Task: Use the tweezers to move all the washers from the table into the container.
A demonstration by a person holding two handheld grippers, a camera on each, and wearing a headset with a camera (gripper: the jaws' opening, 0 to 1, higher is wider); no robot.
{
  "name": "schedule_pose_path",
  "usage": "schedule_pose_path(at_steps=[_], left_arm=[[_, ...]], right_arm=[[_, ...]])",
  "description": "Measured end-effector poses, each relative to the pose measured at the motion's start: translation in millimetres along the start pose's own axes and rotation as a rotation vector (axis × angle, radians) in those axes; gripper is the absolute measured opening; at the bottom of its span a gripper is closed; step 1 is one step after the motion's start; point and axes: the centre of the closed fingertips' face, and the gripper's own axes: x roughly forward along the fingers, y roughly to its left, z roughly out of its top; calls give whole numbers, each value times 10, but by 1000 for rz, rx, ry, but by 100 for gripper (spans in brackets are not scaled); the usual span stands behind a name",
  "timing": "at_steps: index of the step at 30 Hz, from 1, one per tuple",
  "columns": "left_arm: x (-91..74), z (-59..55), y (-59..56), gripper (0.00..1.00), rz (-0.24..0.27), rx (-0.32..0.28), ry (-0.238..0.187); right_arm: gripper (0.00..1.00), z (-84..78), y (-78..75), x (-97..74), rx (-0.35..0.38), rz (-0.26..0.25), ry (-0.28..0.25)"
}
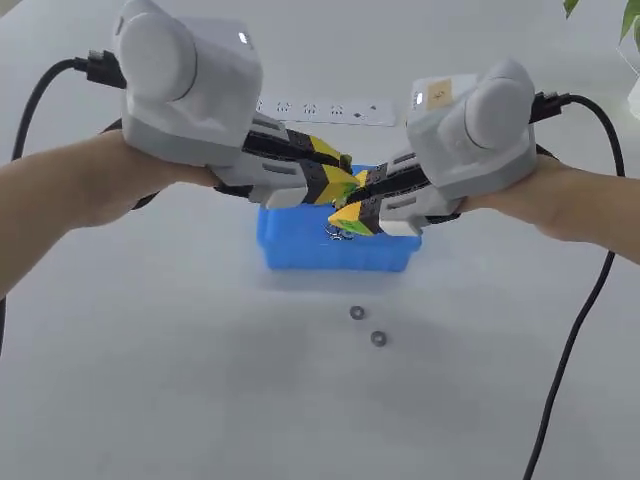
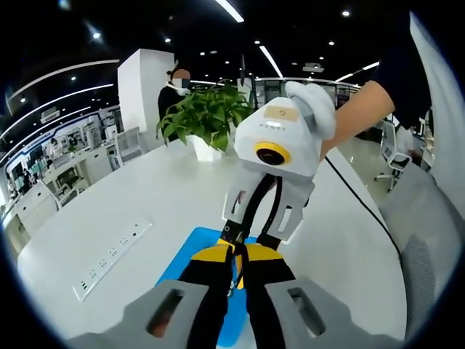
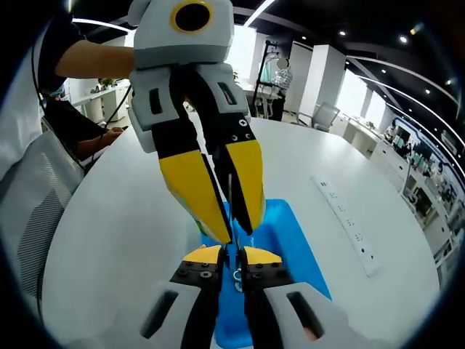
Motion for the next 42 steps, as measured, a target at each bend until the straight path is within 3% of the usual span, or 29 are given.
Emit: schedule_pose_path(at_steps=[13, 22, 30, 37, 40, 42], left_arm=[[-37, 30, 89, 6, 13, 76, 22], [-63, 101, 57, 6, 30, 103, 28], [-117, 208, 45, 6, 39, 124, 33], [-157, 265, -52, 6, 43, 141, 35], [-189, 304, -120, 6, 44, 149, 30], [-206, 317, -172, 6, 40, 155, 39]], right_arm=[[12, 58, -40, -26, 8, -21, -12], [17, 109, -53, -111, 46, -43, -31], [29, 63, -17, -206, 64, -56, -34], [38, 141, 40, -374, 106, -89, -120], [48, 177, 49, -472, 141, -127, -165], [53, 146, 80, -513, 141, -143, -159]])
